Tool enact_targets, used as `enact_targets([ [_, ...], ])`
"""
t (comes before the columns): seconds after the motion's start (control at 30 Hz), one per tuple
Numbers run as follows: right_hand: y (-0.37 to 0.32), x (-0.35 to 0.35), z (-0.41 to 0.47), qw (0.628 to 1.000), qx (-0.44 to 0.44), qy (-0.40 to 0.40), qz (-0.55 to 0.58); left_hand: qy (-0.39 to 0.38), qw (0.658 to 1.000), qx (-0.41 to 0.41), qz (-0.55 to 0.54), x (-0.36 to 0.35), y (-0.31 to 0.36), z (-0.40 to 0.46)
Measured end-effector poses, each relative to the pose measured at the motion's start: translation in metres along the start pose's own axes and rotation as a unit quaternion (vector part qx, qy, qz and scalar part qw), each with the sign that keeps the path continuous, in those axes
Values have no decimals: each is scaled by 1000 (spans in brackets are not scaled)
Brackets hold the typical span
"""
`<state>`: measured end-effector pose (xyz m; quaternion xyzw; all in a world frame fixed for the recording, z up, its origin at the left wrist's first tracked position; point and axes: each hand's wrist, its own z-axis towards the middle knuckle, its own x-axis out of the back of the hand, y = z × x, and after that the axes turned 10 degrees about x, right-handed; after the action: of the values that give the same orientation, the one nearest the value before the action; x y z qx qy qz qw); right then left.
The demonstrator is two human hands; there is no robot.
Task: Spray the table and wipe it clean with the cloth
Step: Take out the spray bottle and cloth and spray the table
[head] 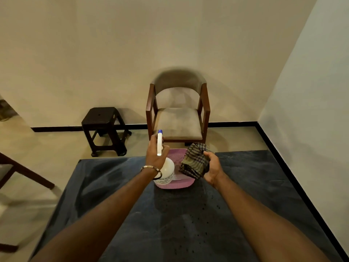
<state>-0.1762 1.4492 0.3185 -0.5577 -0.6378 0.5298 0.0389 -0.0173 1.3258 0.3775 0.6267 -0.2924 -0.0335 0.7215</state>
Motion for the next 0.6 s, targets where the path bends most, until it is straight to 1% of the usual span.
enact_targets([
  [0.13,10,-2,17,1000,-4,22,-3,-6,1000,6,-24,-8,-16,24],
  [0.23,17,-3,30,1000,-7,28,-5,-7,999,-5,-43,-16,-32,41],
  [0.47,35,-1,49,998,-19,59,-2,-20,999,-6,-45,-35,-73,62],
  [0.6,42,1,58,997,-19,67,12,-30,999,-11,-27,-44,-98,67],
])
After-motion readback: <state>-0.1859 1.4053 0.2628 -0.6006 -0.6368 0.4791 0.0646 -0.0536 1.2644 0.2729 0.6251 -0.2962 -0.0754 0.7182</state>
